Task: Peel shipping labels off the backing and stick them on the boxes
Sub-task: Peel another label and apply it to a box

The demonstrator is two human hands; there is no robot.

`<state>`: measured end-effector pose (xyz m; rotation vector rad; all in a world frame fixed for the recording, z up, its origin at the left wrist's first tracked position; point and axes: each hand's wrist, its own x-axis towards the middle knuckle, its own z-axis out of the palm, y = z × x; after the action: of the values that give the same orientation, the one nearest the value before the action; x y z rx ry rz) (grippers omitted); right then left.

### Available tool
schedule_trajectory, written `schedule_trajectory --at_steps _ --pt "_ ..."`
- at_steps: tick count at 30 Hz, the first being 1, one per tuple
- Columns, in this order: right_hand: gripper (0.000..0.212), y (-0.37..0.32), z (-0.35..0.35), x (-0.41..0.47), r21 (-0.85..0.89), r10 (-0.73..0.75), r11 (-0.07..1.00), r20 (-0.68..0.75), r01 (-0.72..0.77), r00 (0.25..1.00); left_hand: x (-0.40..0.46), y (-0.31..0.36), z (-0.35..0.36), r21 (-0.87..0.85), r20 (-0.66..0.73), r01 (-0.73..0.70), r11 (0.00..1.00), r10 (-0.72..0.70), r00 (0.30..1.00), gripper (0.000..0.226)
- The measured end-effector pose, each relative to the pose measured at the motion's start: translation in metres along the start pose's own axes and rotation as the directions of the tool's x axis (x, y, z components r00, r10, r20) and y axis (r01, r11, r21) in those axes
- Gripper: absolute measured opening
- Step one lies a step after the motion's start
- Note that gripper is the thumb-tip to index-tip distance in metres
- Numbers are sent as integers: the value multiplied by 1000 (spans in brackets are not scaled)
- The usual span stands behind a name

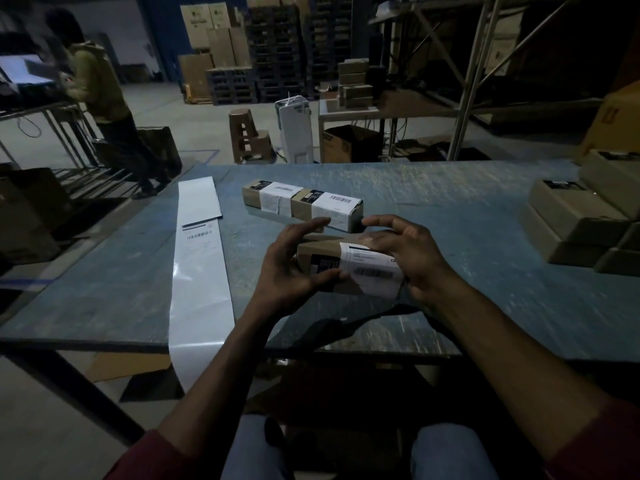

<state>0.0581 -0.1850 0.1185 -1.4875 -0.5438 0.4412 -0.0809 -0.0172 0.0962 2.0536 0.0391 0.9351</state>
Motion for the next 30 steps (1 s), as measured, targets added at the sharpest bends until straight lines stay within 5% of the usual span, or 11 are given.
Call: schedule_trajectory --at_steps 5,8,11,16,19,23,27,30 --pt "23 2 -1 5 -102 -92 990 51 96 994 7 -2 -6 -332 -78 264 906 -305 949 65" --pt "90 11 -6 9 -563 -263 746 243 356 934 18 -7 -19 -488 -22 449 748 -524 851 57" --pt "120 10 -4 24 -642 -377 570 350 512 858 31 -7 -34 -499 90 576 647 -623 777 51" --pt "100 -6 12 50 -665 -379 456 456 591 806 54 -20 -51 -431 118 659 616 -686 718 36" --pt "90 -16 24 75 -661 -362 527 393 534 845 71 -46 -60 -546 -20 590 595 -713 701 31" --pt "90 -27 51 131 -705 -268 622 216 340 939 65 -84 -52 -247 -267 665 704 -710 652 40" --pt "73 -28 99 190 -695 -229 672 135 257 964 35 -101 -27 241 -271 660 712 -603 750 54" --pt "62 -18 132 223 -704 -188 678 111 211 976 25 -98 -16 404 -281 588 701 -517 809 52"
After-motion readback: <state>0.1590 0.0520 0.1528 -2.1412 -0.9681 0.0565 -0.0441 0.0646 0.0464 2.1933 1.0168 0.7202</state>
